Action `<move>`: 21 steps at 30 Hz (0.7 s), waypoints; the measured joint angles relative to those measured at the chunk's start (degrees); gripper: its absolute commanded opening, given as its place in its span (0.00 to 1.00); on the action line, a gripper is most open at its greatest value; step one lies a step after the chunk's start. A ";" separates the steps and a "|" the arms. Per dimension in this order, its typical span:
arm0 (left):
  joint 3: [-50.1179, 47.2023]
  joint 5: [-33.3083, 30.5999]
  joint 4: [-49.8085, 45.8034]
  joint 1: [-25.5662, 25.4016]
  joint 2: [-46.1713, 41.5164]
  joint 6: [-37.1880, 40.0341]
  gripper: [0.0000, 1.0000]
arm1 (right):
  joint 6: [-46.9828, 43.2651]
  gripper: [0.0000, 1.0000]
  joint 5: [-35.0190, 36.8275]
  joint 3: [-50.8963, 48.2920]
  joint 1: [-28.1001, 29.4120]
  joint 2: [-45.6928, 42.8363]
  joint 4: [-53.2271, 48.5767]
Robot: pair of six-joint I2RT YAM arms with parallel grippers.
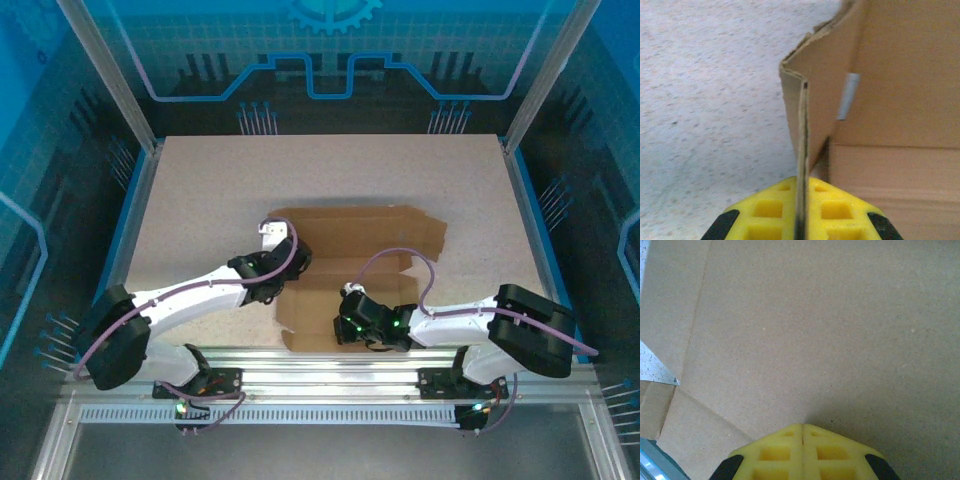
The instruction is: Fold the paper box
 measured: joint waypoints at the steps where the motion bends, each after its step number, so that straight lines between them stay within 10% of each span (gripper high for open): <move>1: -0.20 -0.46 -0.96 0.20 0.00 0.02 0.07 | -0.04 0.08 0.00 0.20 0.00 0.02 0.04; 21: 0.48 7.41 -3.48 0.39 -2.14 5.03 0.06 | -1.57 0.06 -0.83 4.85 -0.07 6.67 2.56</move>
